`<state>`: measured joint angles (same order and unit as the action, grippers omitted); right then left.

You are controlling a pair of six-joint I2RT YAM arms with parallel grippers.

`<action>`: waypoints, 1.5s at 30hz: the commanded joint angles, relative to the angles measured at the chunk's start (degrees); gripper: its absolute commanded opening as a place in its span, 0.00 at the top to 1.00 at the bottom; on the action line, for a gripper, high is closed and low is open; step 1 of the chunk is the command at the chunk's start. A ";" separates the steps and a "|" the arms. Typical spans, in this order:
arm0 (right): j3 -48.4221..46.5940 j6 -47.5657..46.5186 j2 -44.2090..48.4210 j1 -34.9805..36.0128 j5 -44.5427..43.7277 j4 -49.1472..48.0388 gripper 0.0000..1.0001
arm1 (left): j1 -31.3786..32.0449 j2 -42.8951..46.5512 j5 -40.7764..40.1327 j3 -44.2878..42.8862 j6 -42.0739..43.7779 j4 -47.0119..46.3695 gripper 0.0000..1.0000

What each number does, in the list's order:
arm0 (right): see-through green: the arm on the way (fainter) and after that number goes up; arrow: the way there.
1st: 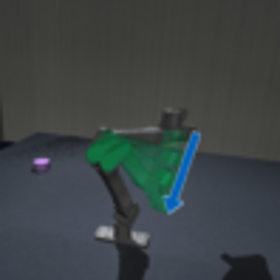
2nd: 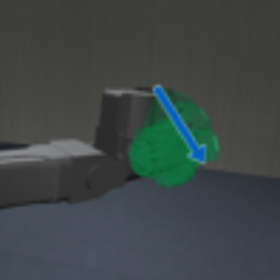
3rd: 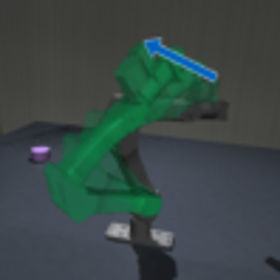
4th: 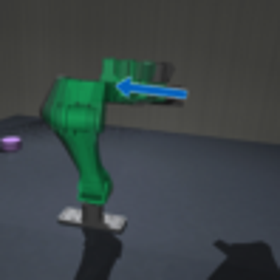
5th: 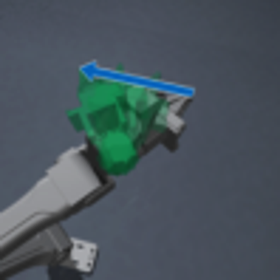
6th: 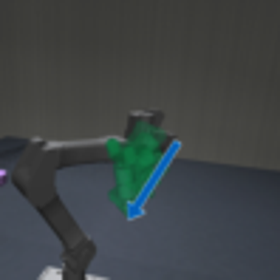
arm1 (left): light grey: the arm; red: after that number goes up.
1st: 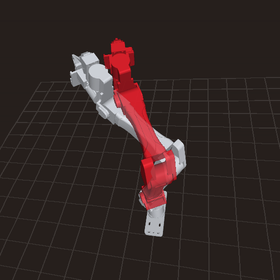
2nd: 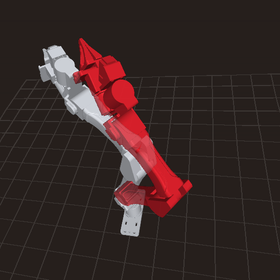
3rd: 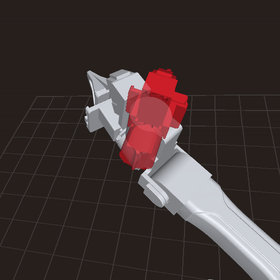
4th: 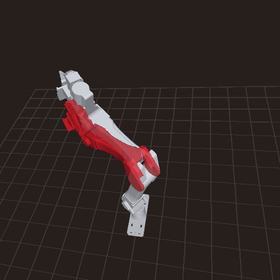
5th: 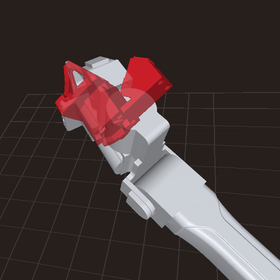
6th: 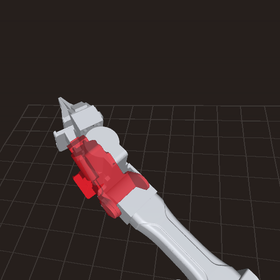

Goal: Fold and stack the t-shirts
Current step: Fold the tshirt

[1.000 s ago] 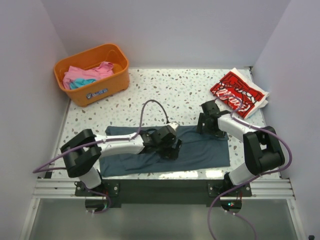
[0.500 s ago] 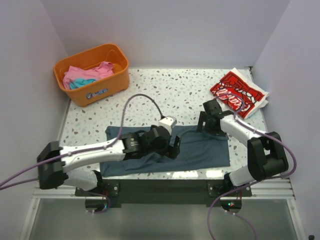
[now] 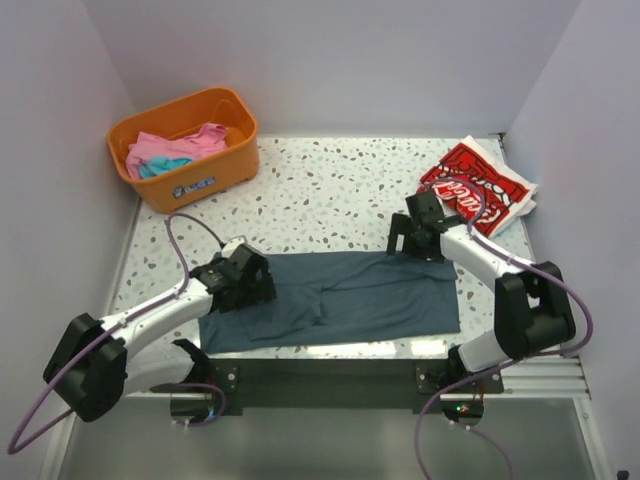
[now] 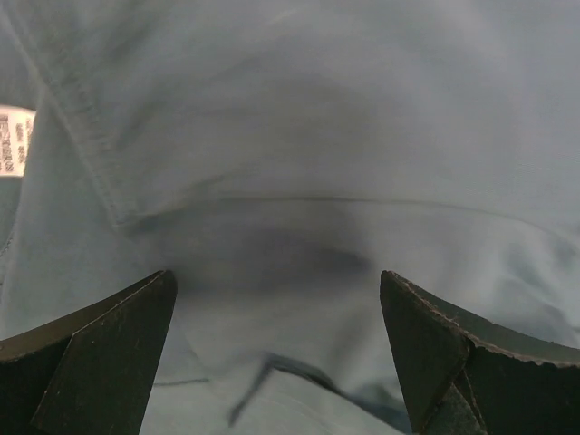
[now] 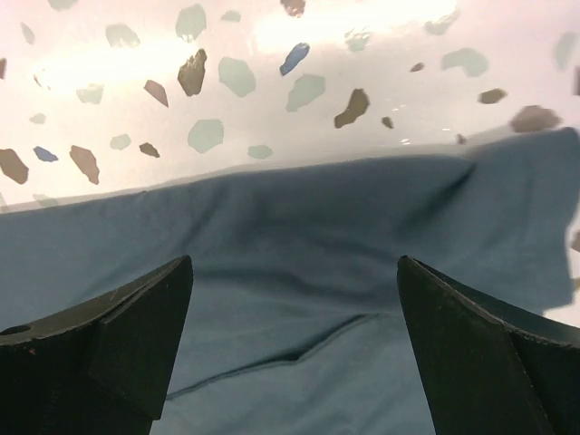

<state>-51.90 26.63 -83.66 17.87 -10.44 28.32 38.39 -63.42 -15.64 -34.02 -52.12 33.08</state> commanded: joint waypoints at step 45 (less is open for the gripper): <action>11.03 34.01 9.99 50.07 5.35 1.64 0.02 | -16.42 -95.93 21.79 -103.88 8.00 -7.06 0.00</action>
<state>-38.59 58.26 -76.86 67.57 -1.04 22.00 24.91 -154.63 9.26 -138.50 -44.56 18.90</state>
